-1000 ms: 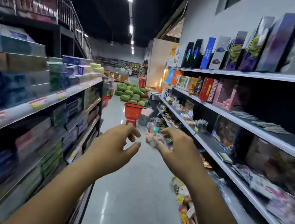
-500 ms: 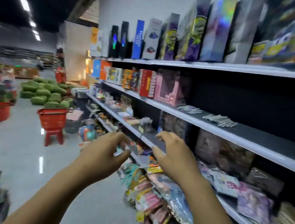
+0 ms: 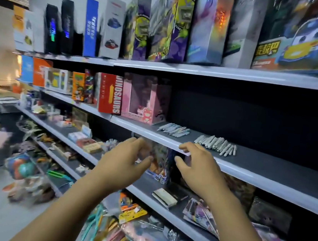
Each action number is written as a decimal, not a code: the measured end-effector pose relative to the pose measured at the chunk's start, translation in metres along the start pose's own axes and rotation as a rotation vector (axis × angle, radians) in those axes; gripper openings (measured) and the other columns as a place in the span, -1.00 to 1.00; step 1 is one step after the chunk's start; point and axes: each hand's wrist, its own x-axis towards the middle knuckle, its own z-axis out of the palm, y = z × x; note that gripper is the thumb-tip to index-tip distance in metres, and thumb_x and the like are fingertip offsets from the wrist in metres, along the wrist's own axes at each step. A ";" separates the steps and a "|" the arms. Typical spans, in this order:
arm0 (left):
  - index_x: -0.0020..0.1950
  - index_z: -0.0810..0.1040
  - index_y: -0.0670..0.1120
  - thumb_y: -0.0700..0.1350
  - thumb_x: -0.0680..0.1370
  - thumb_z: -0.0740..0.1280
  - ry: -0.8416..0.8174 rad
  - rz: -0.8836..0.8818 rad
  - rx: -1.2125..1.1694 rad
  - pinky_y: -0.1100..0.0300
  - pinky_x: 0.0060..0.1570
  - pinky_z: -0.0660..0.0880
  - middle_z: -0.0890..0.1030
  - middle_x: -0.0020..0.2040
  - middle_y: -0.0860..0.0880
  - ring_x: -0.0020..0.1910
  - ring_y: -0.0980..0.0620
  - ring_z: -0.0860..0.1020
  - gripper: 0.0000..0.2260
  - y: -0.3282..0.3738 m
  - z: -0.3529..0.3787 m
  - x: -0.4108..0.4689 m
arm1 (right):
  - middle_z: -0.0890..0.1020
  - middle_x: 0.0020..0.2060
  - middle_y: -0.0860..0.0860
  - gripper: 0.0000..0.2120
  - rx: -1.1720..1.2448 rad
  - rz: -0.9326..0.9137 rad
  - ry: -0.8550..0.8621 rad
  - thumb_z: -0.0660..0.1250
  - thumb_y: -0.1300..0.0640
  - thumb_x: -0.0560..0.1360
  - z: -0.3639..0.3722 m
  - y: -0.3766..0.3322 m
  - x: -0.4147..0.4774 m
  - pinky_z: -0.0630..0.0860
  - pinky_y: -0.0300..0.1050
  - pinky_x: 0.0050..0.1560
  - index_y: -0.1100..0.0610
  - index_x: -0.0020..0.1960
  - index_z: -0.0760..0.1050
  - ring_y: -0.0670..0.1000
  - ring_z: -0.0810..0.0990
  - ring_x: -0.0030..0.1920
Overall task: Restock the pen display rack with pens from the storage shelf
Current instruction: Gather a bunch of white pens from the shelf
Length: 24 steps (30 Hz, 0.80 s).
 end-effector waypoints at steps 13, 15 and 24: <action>0.19 0.52 0.11 0.08 0.61 0.34 -0.250 0.317 -0.276 0.14 0.03 0.52 0.58 0.08 0.17 -0.01 0.16 0.57 -0.81 -0.083 0.138 0.236 | 0.53 0.20 -0.04 -0.69 -0.205 0.367 0.155 0.32 -0.05 0.60 0.050 0.096 0.135 0.52 0.12 0.19 0.00 0.31 0.48 0.07 0.54 0.19; 0.21 0.55 0.04 0.06 0.61 0.35 -0.290 0.359 -0.292 0.08 0.07 0.53 0.60 0.09 0.12 0.02 0.10 0.57 -0.79 -0.085 0.158 0.266 | 0.51 0.22 -0.06 -0.69 -0.220 0.429 0.175 0.31 -0.05 0.62 0.050 0.108 0.145 0.53 0.11 0.17 -0.01 0.33 0.47 0.05 0.54 0.16; 0.35 0.46 -0.10 0.16 0.62 0.31 -0.442 0.259 -0.179 0.08 0.12 0.47 0.45 0.31 -0.16 0.15 -0.14 0.56 -0.57 -0.057 0.262 0.361 | 0.51 0.22 -0.13 -0.68 -0.311 0.535 0.150 0.31 -0.07 0.60 0.056 0.184 0.182 0.56 0.05 0.12 -0.04 0.33 0.48 0.00 0.57 0.11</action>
